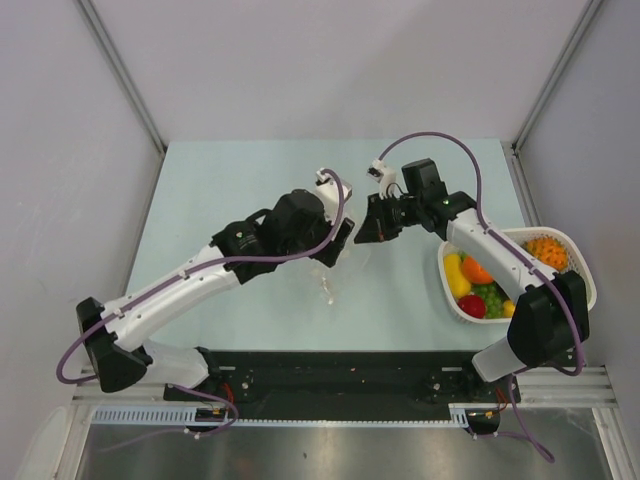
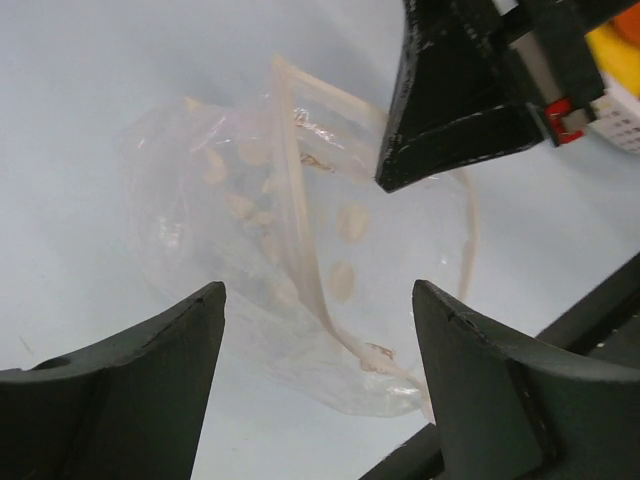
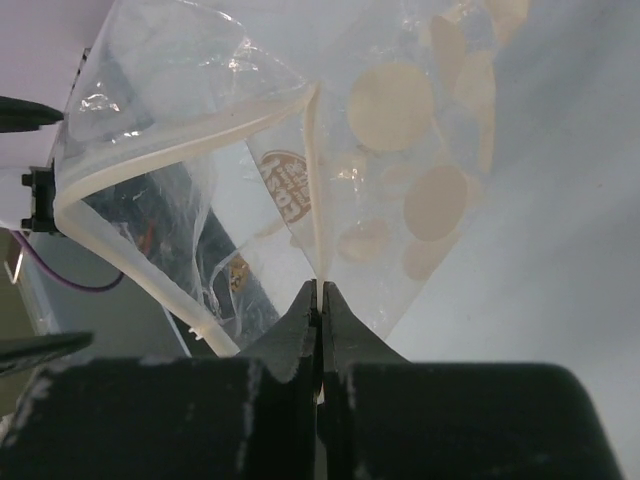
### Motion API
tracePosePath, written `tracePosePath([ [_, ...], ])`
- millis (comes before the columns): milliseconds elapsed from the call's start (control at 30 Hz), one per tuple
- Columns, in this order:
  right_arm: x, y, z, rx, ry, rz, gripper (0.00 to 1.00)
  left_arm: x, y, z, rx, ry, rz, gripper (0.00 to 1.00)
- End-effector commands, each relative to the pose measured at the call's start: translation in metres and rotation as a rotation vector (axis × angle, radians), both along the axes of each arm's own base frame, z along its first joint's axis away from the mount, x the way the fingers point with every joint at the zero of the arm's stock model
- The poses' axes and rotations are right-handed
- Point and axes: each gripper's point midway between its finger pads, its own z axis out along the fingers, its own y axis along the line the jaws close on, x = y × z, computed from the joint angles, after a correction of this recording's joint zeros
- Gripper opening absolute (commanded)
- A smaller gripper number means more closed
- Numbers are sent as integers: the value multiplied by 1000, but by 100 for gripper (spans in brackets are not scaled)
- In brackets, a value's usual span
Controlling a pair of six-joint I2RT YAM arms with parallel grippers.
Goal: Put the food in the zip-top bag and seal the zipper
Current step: Open the zipper of the food storage bag.
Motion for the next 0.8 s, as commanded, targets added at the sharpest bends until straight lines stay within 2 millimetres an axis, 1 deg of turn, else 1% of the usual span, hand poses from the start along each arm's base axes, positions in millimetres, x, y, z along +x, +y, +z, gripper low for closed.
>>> tracePosePath([
  [0,-3,11,24,90,7,43,0,16,9,-15,94,-32,67,77],
  [33,-3,10,25,92,7,45,0,21,11,-24,118,-14,85,73],
  [100,-2,8,23,84,1,45,0,23,18,-29,113,29,101,65],
  [133,0,4,21,76,0,36,0,28,25,-31,102,51,114,48],
  [200,7,-2,17,51,-21,20,0,18,24,-33,53,120,72,25],
  [233,14,-8,17,40,-37,2,0,19,28,-34,23,156,73,6],
  [267,19,-12,15,23,-62,-3,0,0,15,-34,-63,249,-21,0],
  [300,30,-17,8,-16,-76,-33,0,-8,11,-32,-108,290,-51,0],
  [333,36,-21,5,-39,-94,-44,0,-10,9,-29,-153,316,-66,0],
  [367,45,-24,5,-61,-119,-51,1,-19,4,-30,-201,362,-92,0],
  [400,54,-27,-2,-106,-151,-48,5,-27,-6,-21,-262,378,-150,0],
  [433,54,-29,-7,-130,-143,-34,14,-29,-12,-18,-292,394,-167,0],
  [467,60,-27,3,-135,-178,-17,20,-32,-17,-19,-325,435,-164,0],
  [500,61,-30,3,-162,-192,1,29,-33,-29,-23,-351,484,-186,0],
  [533,56,-34,0,-184,-162,12,50,-32,-33,-25,-371,517,-177,0],
  [567,58,-45,1,-189,-160,-5,63,-30,-38,-27,-404,564,-153,0],
  [600,54,-52,2,-185,-159,-8,73,-27,-41,-29,-423,579,-148,0],
  [633,52,-62,13,-180,-193,-24,92,-17,-43,-33,-435,583,-122,0],
  [667,51,-81,11,-181,-184,-67,99,-12,-46,-34,-451,600,-105,0],
  [700,49,-94,13,-185,-194,-78,100,-7,-46,-35,-458,617,-95,0],
  [733,42,-106,25,-181,-225,-97,100,-2,-49,-40,-459,642,-81,0],
  [767,38,-117,26,-185,-228,-109,100,1,-50,-41,-461,647,-78,0],
])
